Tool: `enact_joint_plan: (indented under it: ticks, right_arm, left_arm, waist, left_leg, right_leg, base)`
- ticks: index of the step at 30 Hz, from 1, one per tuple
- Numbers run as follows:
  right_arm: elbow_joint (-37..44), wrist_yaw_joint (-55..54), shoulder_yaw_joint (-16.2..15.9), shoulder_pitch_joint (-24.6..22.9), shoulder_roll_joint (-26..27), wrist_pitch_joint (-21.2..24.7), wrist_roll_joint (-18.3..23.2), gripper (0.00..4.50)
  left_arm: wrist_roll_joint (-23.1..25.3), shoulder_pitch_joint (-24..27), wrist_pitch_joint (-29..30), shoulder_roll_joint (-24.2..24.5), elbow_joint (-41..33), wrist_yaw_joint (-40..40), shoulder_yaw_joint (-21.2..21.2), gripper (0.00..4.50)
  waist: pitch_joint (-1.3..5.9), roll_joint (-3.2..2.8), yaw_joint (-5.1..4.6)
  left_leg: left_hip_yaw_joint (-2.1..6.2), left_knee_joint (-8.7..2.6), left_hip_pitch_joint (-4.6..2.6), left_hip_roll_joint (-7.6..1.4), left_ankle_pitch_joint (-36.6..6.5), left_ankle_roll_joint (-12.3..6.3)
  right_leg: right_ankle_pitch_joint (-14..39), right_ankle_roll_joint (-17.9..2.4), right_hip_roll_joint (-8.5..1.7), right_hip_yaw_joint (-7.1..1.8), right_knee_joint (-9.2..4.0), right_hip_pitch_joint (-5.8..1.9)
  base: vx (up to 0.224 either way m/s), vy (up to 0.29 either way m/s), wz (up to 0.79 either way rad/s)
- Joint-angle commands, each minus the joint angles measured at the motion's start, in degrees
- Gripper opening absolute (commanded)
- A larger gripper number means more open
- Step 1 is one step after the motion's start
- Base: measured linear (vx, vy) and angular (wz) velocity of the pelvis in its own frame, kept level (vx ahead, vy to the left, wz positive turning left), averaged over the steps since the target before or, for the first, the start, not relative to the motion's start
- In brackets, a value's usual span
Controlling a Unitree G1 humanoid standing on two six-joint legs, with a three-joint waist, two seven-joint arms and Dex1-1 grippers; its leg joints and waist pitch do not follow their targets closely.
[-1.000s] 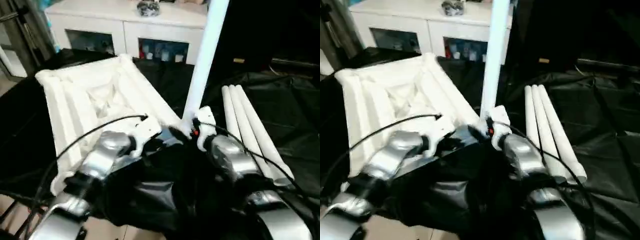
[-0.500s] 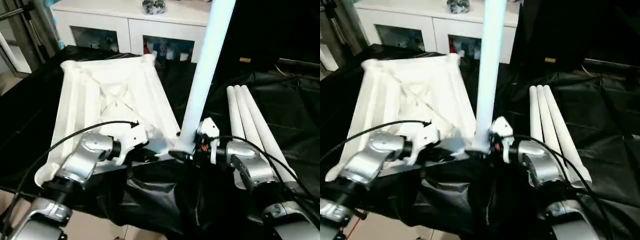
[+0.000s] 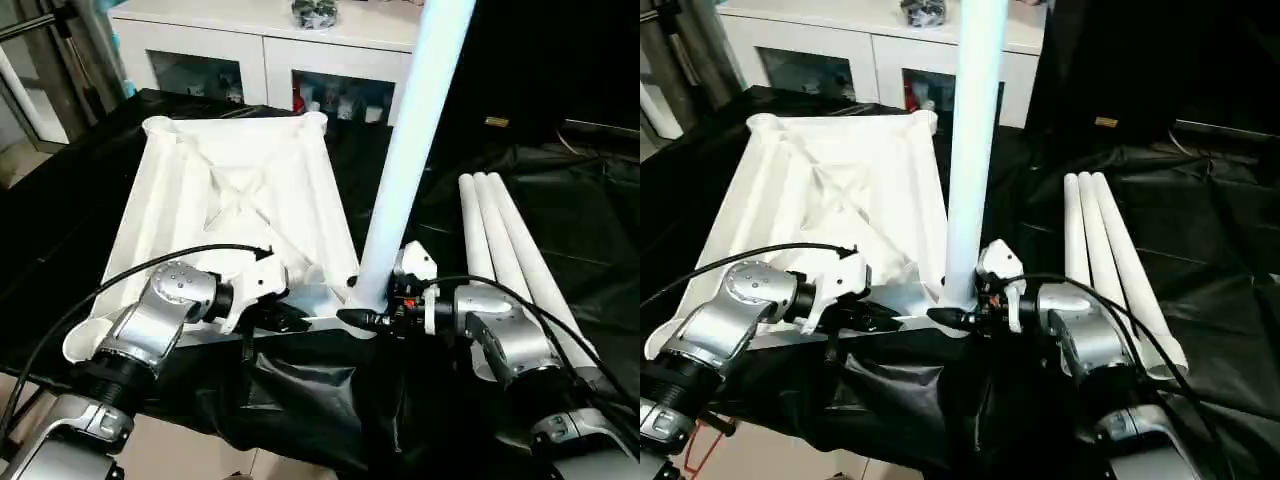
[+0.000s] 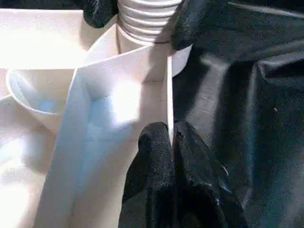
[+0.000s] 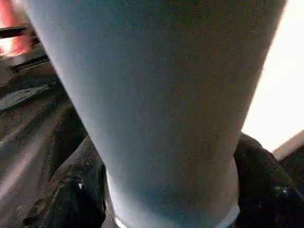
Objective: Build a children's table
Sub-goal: Rotate leg to tighten
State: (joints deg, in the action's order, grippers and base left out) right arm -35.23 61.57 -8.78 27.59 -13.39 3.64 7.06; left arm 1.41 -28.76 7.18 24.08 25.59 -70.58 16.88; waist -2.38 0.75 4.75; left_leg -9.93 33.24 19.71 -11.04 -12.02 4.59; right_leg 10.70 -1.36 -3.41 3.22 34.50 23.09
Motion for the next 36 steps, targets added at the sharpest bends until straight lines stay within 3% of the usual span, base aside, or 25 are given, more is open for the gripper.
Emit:
enact_joint_plan:
  ticks: [1,2,3,5,7,11,13,15,17,20,26,28,31,32,36]
  right_arm:
    - [-4.65,-8.13,-1.16,0.66,2.27,1.34,-3.37,2.84]
    - [-6.18,-11.39,-0.98,1.15,2.77,1.46,-4.51,2.83]
    - [-8.37,-16.04,-0.55,1.88,3.59,1.63,-5.66,2.83]
    - [-11.66,-23.93,1.09,3.14,5.63,2.17,-6.17,2.81]
    - [-14.79,-32.07,4.08,4.85,8.60,3.82,-4.70,2.80]
    - [-17.85,-39.92,5.68,6.79,11.19,4.27,-4.63,2.79]
    - [-19.33,-40.52,5.37,7.65,12.82,2.26,-4.84,2.79]
    - [-20.09,-39.09,6.23,8.24,14.30,1.42,-3.50,3.49]
    - [-20.75,-38.74,7.41,8.80,15.04,1.53,-2.39,3.49]
    - [-20.68,-38.37,6.55,8.98,14.46,0.27,-3.32,3.84]
    - [-16.73,-26.25,3.88,7.44,10.95,-2.64,-3.39,3.91]
    - [-15.53,-22.09,2.55,6.75,9.30,-4.36,-4.24,3.91]
    - [-11.98,-13.16,1.60,5.38,6.47,-4.52,-2.42,3.91]
    - [-10.64,-10.66,1.17,4.88,5.52,-4.20,-1.87,3.91]
    - [-7.08,-3.18,-0.66,2.99,2.19,-4.71,-1.56,3.91]
  left_arm:
    - [0.24,-0.96,0.35,-3.73,0.29,2.33,2.12,0.00]
    - [0.58,-1.33,0.76,-4.56,0.88,4.13,1.82,0.00]
    - [1.06,-1.91,1.48,-5.88,1.60,6.82,1.43,0.00]
    - [1.85,-3.01,3.73,-8.44,2.66,11.74,0.87,0.00]
    - [2.70,-4.34,5.97,-11.59,3.74,16.60,0.75,0.00]
    - [3.78,-5.24,7.43,-14.79,4.44,20.76,0.79,0.00]
    - [4.50,-5.36,7.54,-16.49,4.30,21.96,1.35,0.00]
    - [4.60,-4.99,7.53,-17.52,3.45,21.60,2.20,0.00]
    - [4.70,-4.73,7.57,-17.78,2.91,21.49,2.67,0.00]
    - [4.31,-4.06,7.28,-17.05,2.15,20.28,2.83,0.00]
    - [2.33,-1.65,1.96,-12.45,-0.04,11.91,3.27,0.00]
    - [1.69,-1.19,1.80,-11.05,-0.55,10.07,2.98,0.00]
    - [1.39,-1.17,1.29,-8.96,-0.08,7.92,2.54,0.00]
    - [1.42,-1.26,1.01,-8.32,0.41,7.33,2.41,0.00]
    - [1.03,-1.70,-0.84,-6.31,2.20,4.36,1.79,0.00]
  waist:
    - [2.71,-0.26,-0.37]
    - [2.52,-0.26,-0.52]
    - [2.12,-0.23,-1.08]
    - [2.09,-0.14,-1.49]
    - [2.21,-0.14,-1.69]
    - [2.39,-0.22,-1.73]
    - [2.54,-0.36,-1.73]
    - [2.66,-0.39,-1.67]
    - [2.78,-0.58,-1.63]
    - [2.86,-0.58,-1.67]
    - [2.89,-0.59,-1.67]
    - [3.10,-0.58,-1.68]
    - [3.20,-0.34,-1.53]
    - [3.15,-0.51,-1.52]
    - [3.09,-0.34,-0.86]
  left_leg:
    - [0.29,-3.98,-0.04,-2.33,-7.92,-1.94]
    - [0.32,-4.14,-0.10,-2.22,-9.43,-1.38]
    - [0.52,-4.46,-0.38,-2.12,-13.66,0.19]
    - [0.83,-4.52,-0.79,-2.01,-15.91,0.99]
    - [0.90,-4.47,-0.83,-1.93,-15.74,0.89]
    - [0.78,-4.43,-0.54,-1.91,-14.22,0.15]
    - [0.77,-4.40,-0.38,-1.92,-13.62,0.06]
    - [0.65,-4.31,-0.18,-1.97,-12.63,-0.64]
    - [0.61,-4.31,-0.11,-2.01,-11.85,-1.09]
    - [0.58,-4.25,-0.09,-2.03,-11.19,-1.32]
    - [0.50,-4.17,0.12,-2.01,-11.04,-2.52]
    - [0.45,-4.04,0.12,-2.11,-9.05,-3.06]
    - [0.35,-3.83,0.23,-2.13,-7.22,-4.21]
    - [0.29,-3.79,0.26,-2.25,-6.63,-5.12]
    - [0.19,-3.72,0.21,-2.41,-6.38,-5.28]
  right_leg:
    - [10.08,-13.56,-4.77,-2.79,-3.84,-2.95]
    - [12.80,-12.98,-4.74,-2.76,-4.13,-2.91]
    - [21.33,-10.70,-4.83,-2.79,-4.95,-2.71]
    - [27.25,-8.59,-4.93,-2.73,-5.53,-2.45]
    - [28.41,-7.65,-4.93,-2.83,-5.81,-2.30]
    - [24.31,-8.29,-4.63,-2.81,-5.56,-2.32]
    - [22.20,-8.85,-4.66,-2.80,-5.34,-2.47]
    - [18.23,-9.99,-4.60,-2.88,-4.96,-2.65]
    - [15.92,-10.74,-4.66,-2.88,-4.73,-2.80]
    - [14.14,-11.39,-4.60,-2.82,-4.53,-2.90]
    - [13.64,-11.57,-4.68,-2.88,-4.59,-3.06]
    - [9.61,-12.76,-4.56,-2.80,-4.05,-3.18]
    - [6.27,-13.84,-4.52,-2.76,-3.70,-3.43]
    - [4.71,-14.58,-4.47,-2.69,-3.53,-3.31]
    - [5.71,-14.59,-4.56,-2.55,-3.53,-3.37]
  base:
    - [0.000,0.000,0.00]
    - [0.000,0.000,0.00]
    - [0.000,0.000,0.00]
    - [0.000,0.000,0.00]
    - [0.000,0.000,0.00]
    - [0.000,0.000,0.00]
    - [0.000,0.000,0.00]
    - [0.000,0.000,0.00]
    - [0.000,0.000,0.00]
    - [0.000,0.000,0.00]
    - [0.000,0.000,0.00]
    - [0.000,0.000,0.00]
    - [0.000,0.000,0.00]
    - [0.000,0.000,0.00]
    - [0.000,0.000,0.00]
